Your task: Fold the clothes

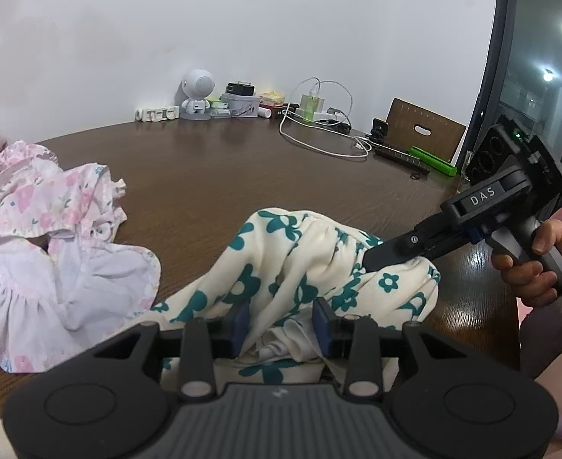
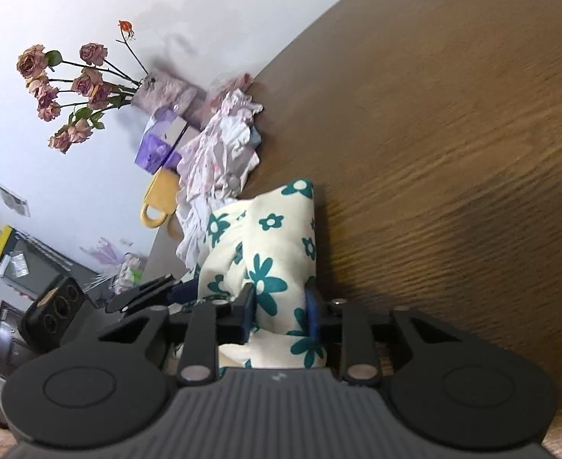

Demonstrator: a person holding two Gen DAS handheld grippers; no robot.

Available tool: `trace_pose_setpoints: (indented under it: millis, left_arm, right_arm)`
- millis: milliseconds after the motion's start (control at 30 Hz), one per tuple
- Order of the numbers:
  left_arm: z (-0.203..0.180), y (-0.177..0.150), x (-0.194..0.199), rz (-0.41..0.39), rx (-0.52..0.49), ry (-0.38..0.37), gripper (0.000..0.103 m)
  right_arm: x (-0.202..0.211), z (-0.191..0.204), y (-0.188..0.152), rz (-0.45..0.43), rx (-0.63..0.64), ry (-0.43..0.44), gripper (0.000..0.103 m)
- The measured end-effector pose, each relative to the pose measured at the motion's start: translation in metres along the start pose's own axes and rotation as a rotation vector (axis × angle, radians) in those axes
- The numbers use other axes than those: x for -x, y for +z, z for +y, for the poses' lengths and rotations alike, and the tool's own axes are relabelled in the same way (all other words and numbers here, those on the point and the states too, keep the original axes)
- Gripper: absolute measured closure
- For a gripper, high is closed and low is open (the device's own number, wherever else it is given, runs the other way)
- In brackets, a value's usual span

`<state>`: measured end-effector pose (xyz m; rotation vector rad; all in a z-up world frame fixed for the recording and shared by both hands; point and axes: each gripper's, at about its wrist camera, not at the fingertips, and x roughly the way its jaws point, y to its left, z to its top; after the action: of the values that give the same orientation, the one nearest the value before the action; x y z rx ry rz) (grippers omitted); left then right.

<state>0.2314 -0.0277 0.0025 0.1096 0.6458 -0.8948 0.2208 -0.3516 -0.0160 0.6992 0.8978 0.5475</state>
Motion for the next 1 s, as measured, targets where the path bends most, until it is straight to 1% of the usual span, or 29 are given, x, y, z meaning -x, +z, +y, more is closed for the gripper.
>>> trace_pose_setpoints:
  millis: [100, 200, 267, 367, 467, 533, 633, 733, 833, 867, 1000]
  left_arm:
    - [-0.002, 0.005, 0.006, -0.020, -0.005, 0.003, 0.057]
    - [-0.007, 0.012, 0.012, -0.044, -0.027, -0.009, 0.057]
    - [-0.015, 0.018, 0.013, -0.048, -0.064, -0.017, 0.057]
    - [-0.030, 0.026, 0.009, -0.026, -0.138, -0.024, 0.057]
    - [-0.044, 0.030, -0.007, 0.017, -0.193, -0.025, 0.058]
    - [-0.052, 0.033, -0.025, 0.052, -0.215, -0.006, 0.058]
    - [-0.056, 0.037, -0.048, 0.062, -0.197, 0.038, 0.057]
    - [-0.053, 0.037, -0.045, 0.044, -0.148, 0.051, 0.057]
    - [-0.044, 0.030, -0.010, 0.010, -0.143, 0.039, 0.054]
    - [-0.038, 0.025, 0.002, 0.008, -0.131, 0.065, 0.051]
    - [-0.016, 0.004, 0.053, 0.001, -0.085, 0.167, 0.052]
  right_arm:
    - [0.007, 0.017, 0.004, -0.003, 0.091, -0.068, 0.080]
    - [0.019, 0.035, 0.012, 0.001, 0.193, -0.150, 0.080]
    - [0.025, 0.047, 0.018, 0.008, 0.268, -0.217, 0.080]
    - [0.034, 0.064, 0.025, 0.013, 0.375, -0.328, 0.080]
    - [0.038, 0.081, 0.028, 0.002, 0.465, -0.411, 0.080]
    - [0.038, 0.094, 0.029, -0.011, 0.524, -0.444, 0.080]
    - [0.034, 0.119, 0.025, -0.033, 0.611, -0.447, 0.080]
    - [0.027, 0.140, 0.011, -0.059, 0.710, -0.476, 0.080]
    - [0.019, 0.159, -0.003, -0.086, 0.808, -0.504, 0.081]
    - [0.019, 0.161, -0.006, -0.089, 0.824, -0.516, 0.081]
    - [0.018, 0.173, -0.019, -0.098, 0.877, -0.530, 0.081]
